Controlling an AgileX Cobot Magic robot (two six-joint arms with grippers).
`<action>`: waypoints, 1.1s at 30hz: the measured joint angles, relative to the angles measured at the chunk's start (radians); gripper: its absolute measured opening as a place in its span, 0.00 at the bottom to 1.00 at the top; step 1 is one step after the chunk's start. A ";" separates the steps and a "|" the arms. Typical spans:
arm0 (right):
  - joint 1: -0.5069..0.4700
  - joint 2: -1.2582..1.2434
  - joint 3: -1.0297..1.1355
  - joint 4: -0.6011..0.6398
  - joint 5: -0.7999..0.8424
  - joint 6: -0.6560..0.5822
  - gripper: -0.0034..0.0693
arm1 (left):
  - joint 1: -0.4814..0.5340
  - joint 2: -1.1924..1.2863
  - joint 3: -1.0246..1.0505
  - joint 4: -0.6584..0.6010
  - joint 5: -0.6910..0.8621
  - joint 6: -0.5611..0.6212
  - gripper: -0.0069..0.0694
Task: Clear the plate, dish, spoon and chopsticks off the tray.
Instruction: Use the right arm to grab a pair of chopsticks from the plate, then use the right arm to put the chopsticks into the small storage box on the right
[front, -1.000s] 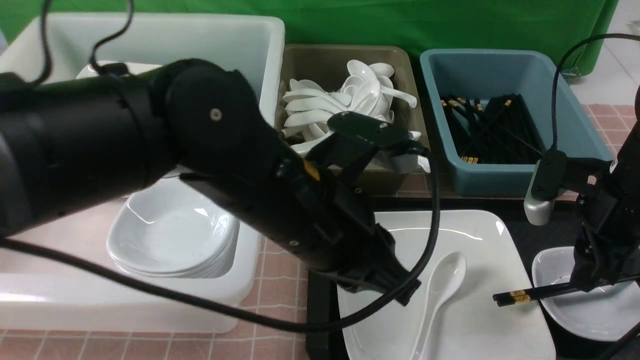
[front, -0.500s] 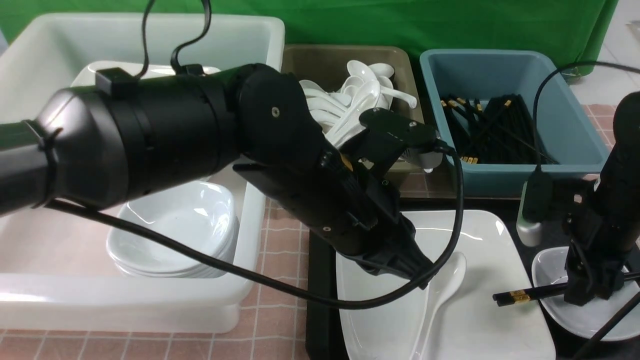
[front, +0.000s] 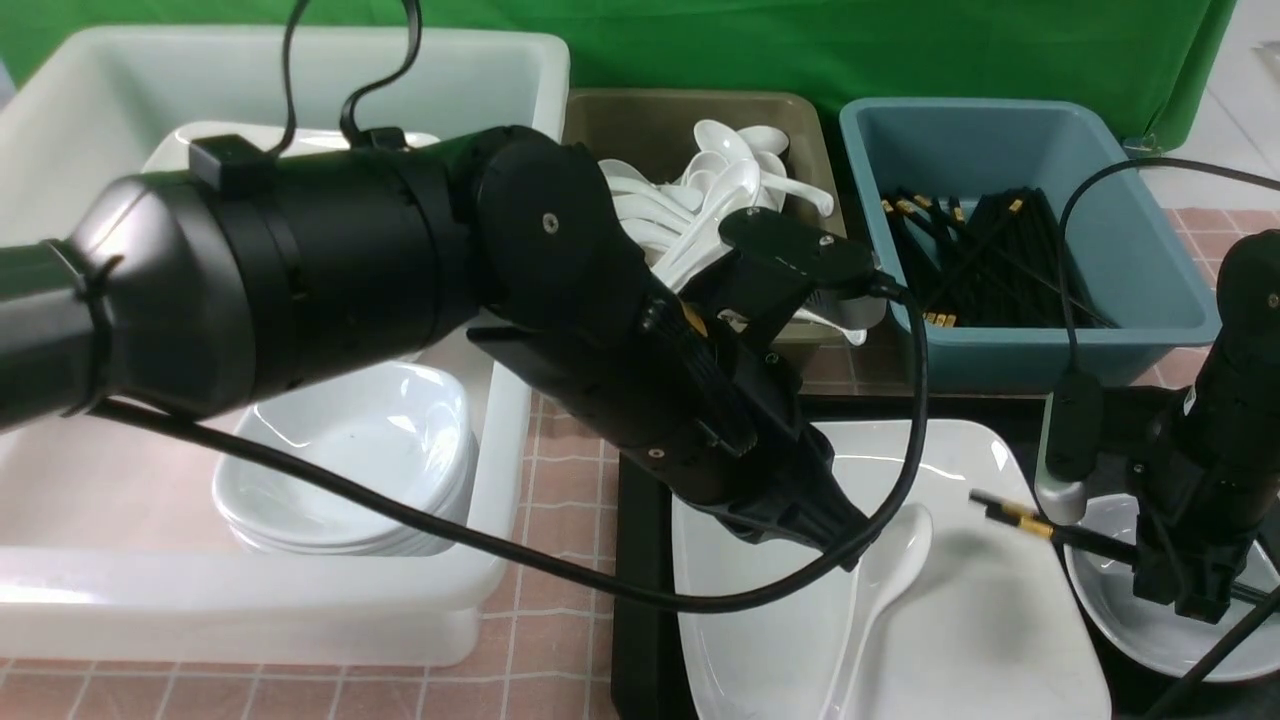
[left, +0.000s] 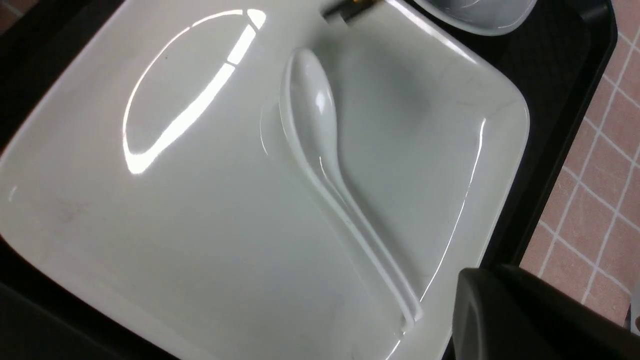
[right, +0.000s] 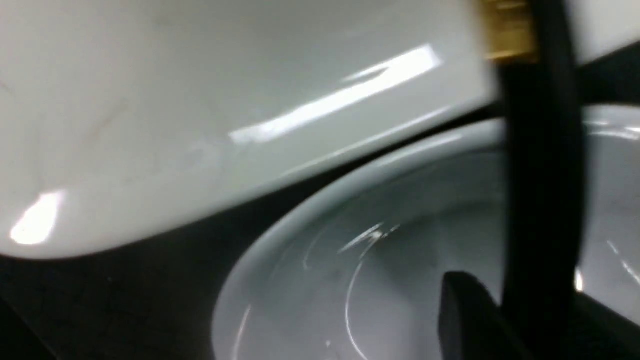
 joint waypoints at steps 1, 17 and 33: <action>0.000 0.000 0.000 -0.001 0.006 0.000 0.25 | 0.000 0.000 0.000 0.000 -0.002 0.000 0.09; 0.000 -0.304 0.000 0.086 -0.077 -0.037 0.25 | 0.000 -0.017 -0.055 0.002 -0.178 -0.030 0.09; 0.000 -0.082 -0.360 0.424 -0.553 0.183 0.25 | 0.072 0.048 -0.228 0.104 -0.514 -0.079 0.09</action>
